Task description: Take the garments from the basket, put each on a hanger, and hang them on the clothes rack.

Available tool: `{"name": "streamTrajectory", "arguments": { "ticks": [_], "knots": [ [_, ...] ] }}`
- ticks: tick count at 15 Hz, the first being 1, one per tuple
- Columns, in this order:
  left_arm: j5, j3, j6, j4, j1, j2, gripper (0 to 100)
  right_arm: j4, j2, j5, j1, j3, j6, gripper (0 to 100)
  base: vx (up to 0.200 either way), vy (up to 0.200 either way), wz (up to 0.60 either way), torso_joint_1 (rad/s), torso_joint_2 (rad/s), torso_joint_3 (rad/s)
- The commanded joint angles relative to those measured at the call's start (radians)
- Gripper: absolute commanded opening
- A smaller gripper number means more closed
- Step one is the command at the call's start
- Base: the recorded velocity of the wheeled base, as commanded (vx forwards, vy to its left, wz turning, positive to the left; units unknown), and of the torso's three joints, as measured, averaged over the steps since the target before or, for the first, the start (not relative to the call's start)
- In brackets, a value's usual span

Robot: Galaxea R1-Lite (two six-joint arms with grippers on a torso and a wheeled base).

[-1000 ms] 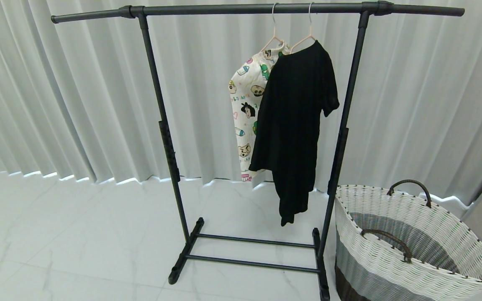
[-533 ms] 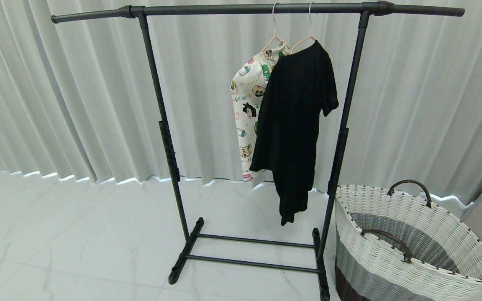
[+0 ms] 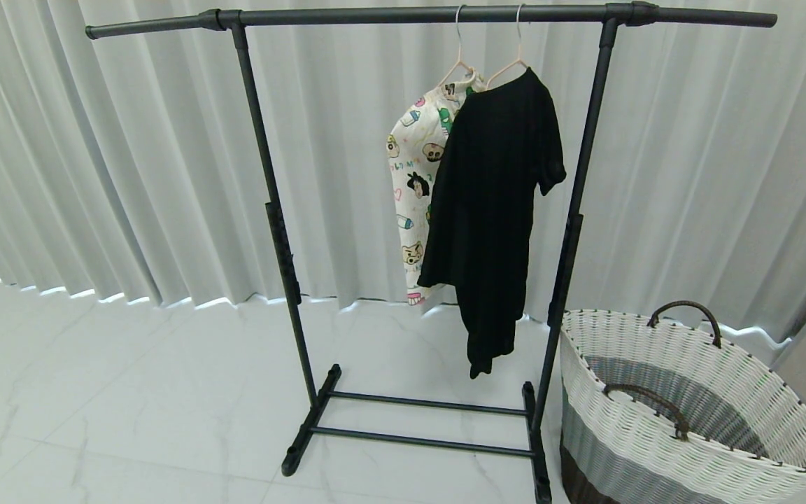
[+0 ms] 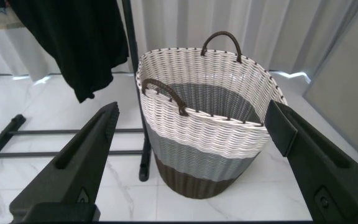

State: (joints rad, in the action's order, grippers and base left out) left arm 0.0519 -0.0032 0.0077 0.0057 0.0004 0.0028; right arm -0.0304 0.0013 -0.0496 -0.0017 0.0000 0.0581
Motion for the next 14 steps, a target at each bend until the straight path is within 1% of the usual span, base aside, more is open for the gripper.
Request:
{"name": "streamTrajectory", "arguments": {
  "ticks": [1,14],
  "knots": [
    [0.000,0.000,0.000,0.000,0.001,-0.001,100,0.000,0.000,-0.001,0.000,0.000,0.000,100,0.000,0.000,0.00,0.000,0.00,0.000],
    [0.000,0.002,0.000,0.000,0.003,-0.001,100,0.000,-0.001,-0.001,0.000,0.000,0.000,100,0.000,0.000,0.00,0.000,0.00,0.000]
  ]
}}
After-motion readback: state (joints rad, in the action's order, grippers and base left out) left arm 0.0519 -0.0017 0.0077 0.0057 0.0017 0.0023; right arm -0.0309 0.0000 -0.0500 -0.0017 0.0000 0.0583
